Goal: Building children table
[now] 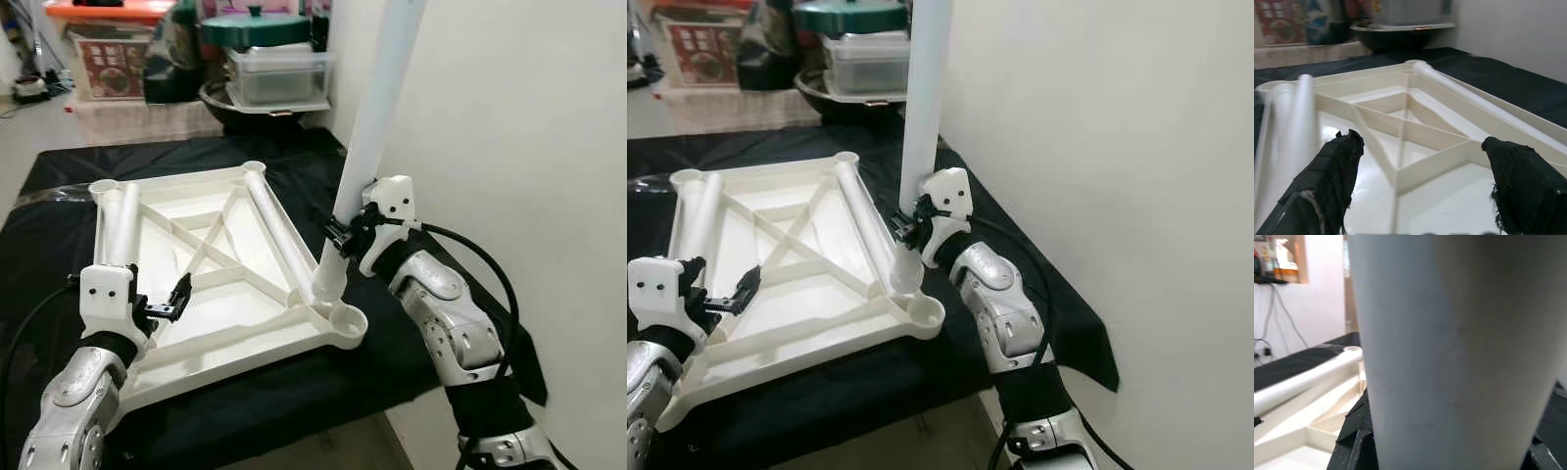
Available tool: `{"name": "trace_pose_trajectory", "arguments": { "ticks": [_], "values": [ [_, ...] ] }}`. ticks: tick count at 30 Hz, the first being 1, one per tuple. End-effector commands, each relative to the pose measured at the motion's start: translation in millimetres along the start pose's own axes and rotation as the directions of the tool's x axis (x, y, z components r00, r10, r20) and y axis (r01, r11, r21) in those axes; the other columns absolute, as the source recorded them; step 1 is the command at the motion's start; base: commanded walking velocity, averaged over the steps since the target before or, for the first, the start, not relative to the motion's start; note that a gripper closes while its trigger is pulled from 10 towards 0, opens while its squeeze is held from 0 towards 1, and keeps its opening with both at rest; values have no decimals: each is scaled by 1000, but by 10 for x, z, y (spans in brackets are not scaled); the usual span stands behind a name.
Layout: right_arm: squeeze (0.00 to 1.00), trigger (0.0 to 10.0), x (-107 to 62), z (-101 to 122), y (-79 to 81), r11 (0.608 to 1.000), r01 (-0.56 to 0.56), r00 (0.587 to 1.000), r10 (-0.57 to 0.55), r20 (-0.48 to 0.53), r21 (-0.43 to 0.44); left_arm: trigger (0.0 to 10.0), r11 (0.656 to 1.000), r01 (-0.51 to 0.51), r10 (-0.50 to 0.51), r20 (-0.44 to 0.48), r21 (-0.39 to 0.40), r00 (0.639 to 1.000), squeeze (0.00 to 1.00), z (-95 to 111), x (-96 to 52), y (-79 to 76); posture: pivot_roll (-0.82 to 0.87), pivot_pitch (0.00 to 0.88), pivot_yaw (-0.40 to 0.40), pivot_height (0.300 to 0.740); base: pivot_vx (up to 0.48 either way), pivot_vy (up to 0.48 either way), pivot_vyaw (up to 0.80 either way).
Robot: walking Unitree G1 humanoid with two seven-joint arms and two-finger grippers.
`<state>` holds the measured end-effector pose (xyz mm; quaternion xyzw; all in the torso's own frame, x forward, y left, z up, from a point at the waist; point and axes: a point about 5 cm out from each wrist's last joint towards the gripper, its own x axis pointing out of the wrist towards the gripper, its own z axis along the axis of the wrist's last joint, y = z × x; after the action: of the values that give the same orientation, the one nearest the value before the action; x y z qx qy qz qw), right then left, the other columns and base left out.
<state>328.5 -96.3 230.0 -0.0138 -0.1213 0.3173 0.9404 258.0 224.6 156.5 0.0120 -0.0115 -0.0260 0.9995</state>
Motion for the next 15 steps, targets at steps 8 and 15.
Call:
{"name": "trace_pose_trajectory", "arguments": {
  "ticks": [8, 15],
  "values": [
    [0, 10000, -92, -73, -82, 999, -19, 999, 18, -29, -38, 10000, 1000, 19, -18, -30, 24, 999, 0, -70, 11, 2, 69, 0, -75, 740, 0, 0, 0],
    [0, 10000, -162, -126, -98, 999, -44, 998, 43, -52, -21, 10000, 999, 40, -40, -17, 15, 999, 0, -94, 33, -21, 63, 0, -74, 740, 0, 0, 0]
  ]
}}
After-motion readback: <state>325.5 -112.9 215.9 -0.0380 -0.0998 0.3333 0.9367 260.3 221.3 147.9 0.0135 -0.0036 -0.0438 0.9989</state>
